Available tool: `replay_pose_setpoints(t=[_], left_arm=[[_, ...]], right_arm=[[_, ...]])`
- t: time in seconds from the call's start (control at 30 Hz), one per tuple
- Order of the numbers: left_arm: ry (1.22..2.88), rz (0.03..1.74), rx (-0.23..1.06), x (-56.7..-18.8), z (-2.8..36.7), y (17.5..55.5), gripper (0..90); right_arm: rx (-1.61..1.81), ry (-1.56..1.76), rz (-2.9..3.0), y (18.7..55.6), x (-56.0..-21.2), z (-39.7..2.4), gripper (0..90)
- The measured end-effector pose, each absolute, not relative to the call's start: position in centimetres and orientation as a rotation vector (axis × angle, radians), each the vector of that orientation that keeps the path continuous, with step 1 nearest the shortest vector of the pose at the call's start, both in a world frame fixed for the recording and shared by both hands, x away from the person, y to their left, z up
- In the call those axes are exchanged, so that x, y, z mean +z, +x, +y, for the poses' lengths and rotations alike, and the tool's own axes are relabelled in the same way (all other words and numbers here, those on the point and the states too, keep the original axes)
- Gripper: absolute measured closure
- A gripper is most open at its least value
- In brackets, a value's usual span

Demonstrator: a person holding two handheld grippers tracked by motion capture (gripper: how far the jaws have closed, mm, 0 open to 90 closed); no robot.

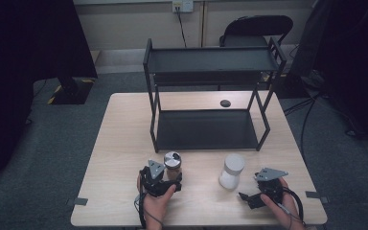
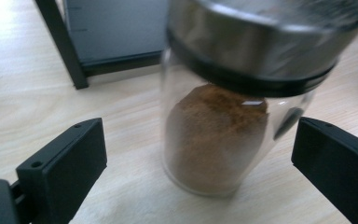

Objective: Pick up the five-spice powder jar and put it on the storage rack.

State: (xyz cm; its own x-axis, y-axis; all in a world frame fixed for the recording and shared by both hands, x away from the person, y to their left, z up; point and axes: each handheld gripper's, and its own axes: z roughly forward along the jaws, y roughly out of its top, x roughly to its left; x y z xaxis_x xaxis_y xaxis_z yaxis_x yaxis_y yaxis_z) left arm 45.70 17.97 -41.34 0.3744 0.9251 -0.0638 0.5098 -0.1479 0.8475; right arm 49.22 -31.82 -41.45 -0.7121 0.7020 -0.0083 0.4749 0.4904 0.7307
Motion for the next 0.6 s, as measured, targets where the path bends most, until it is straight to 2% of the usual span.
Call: replay_pose_setpoints(t=[0.6], left_arm=[[1.722,1.277,0.715,-42.2,15.4,45.4,6.0]], right_arm=[[1.052,0.993,2.434,49.2,-41.4,-31.8,0.0]])
